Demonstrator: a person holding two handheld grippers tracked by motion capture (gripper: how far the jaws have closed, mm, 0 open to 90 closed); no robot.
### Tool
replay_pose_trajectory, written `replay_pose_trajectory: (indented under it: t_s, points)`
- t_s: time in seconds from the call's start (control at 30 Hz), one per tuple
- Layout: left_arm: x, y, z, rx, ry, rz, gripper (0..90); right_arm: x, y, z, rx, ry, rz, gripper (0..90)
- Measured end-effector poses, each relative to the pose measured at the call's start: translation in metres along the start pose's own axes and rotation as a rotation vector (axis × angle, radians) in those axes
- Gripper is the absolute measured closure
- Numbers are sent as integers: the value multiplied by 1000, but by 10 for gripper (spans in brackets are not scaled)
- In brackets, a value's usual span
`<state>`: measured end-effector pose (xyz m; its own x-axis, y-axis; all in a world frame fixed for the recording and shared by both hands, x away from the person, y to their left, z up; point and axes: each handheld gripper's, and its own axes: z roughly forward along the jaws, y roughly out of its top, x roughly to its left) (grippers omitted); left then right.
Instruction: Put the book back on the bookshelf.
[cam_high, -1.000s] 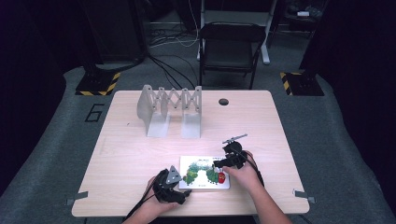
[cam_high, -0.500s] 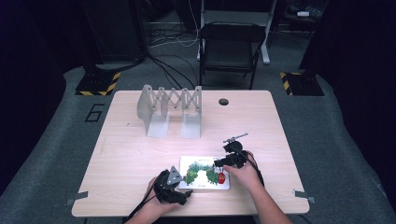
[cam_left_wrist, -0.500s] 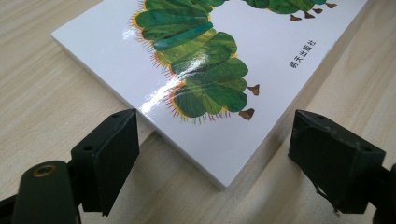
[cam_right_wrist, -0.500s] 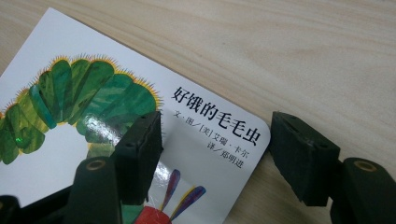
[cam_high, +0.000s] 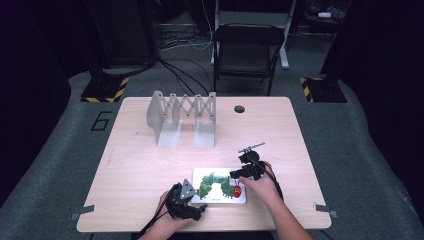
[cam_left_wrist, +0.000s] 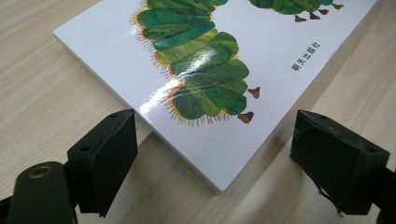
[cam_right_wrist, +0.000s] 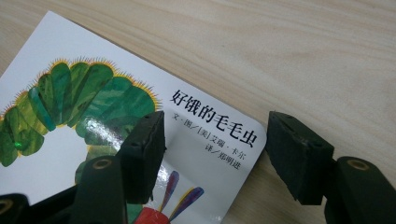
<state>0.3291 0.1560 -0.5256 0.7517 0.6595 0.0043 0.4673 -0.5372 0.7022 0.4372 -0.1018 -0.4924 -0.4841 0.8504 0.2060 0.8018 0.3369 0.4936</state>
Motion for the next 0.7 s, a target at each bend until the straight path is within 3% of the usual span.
replay_pose_trajectory:
  t_s: [0.3, 0.47, 0.7]
  points:
    - [-2, 0, 0, 6, 13, -9, 144, -2, 0, -2, -20, 15, 16, 379]
    - [-2, 0, 0, 1, 13, -7, 137, -3, 1, -4, -25, 13, -14, 381]
    - [-4, 0, 1, -7, 23, -20, 127, -1, 1, -8, -33, 14, 7, 383]
